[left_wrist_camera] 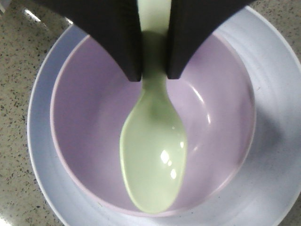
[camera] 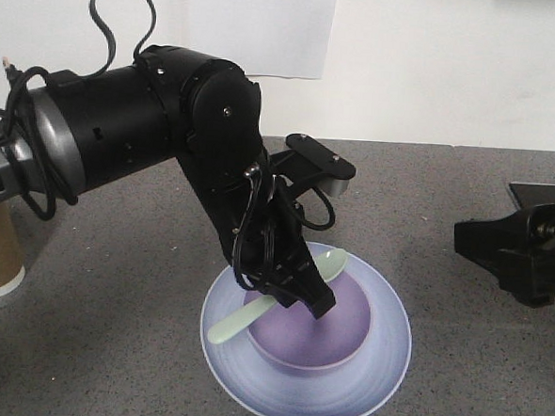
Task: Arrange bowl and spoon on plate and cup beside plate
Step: 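Lower the pale green spoon into the bowl with the left gripper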
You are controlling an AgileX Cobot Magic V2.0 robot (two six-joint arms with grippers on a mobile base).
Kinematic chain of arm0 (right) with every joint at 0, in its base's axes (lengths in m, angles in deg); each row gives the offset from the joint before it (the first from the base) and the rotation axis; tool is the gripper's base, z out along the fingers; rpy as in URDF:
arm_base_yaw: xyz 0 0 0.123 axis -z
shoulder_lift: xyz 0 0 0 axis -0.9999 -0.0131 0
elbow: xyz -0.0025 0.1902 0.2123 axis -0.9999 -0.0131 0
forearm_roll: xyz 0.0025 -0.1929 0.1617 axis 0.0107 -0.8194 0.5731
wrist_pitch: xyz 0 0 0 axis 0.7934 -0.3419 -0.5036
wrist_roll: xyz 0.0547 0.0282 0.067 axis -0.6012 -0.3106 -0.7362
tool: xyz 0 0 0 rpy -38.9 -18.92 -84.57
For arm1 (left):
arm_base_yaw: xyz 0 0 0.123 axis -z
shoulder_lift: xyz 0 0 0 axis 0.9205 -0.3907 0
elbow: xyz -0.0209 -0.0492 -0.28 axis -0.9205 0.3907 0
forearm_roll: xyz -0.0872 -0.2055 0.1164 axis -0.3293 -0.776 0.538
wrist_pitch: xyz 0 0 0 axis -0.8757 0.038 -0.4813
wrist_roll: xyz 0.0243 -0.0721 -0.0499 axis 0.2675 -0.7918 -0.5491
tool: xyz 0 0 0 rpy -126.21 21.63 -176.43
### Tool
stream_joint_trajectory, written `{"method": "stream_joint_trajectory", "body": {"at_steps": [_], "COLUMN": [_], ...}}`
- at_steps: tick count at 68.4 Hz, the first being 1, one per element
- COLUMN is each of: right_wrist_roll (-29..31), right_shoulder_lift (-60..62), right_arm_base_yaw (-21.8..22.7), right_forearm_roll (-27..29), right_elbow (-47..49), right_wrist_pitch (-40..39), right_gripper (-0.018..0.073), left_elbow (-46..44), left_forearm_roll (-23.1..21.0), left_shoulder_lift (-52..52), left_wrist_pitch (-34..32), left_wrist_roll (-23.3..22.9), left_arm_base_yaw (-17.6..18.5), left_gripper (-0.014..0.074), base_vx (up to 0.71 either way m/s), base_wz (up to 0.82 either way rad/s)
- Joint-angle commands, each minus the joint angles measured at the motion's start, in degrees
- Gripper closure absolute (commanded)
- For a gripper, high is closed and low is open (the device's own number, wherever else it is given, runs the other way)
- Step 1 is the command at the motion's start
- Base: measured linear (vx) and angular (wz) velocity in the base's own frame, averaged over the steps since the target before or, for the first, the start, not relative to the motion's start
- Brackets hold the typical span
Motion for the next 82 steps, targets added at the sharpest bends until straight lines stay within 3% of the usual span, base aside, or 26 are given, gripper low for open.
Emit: {"method": "stream_joint_trajectory", "body": {"at_steps": [1, 45, 58, 82], "right_wrist_roll": [0.58, 0.58, 0.58, 0.58], "right_shoulder_lift": [0.38, 0.38, 0.38, 0.38], "right_arm_base_yaw": [0.34, 0.34, 0.34, 0.34], "right_forearm_roll": [0.17, 0.22, 0.22, 0.22], "right_elbow": [1.59, 1.59, 1.59, 1.59], "right_wrist_pitch": [-3.83, -3.96, -4.37, -4.37], "right_gripper": [0.0042, 0.0042, 0.0042, 0.0042], "left_elbow": [-1.28, -1.28, -1.28, -1.28], "left_forearm_roll": [-1.42, -1.38, -1.38, -1.38], "left_shoulder_lift": [2.76, 0.11, 0.11, 0.11], "left_wrist_pitch": [0.28, 0.28, 0.28, 0.28], "left_wrist_roll": [0.1, -0.31, -0.31, -0.31], "left_arm_base_yaw": [0.36, 0.38, 0.38, 0.38], "left_gripper": [0.0586, 0.0547, 0.0458, 0.0192], "base_vx": [0.0, 0.0, 0.0, 0.0], "base_wz": [0.0, 0.0, 0.0, 0.0]}}
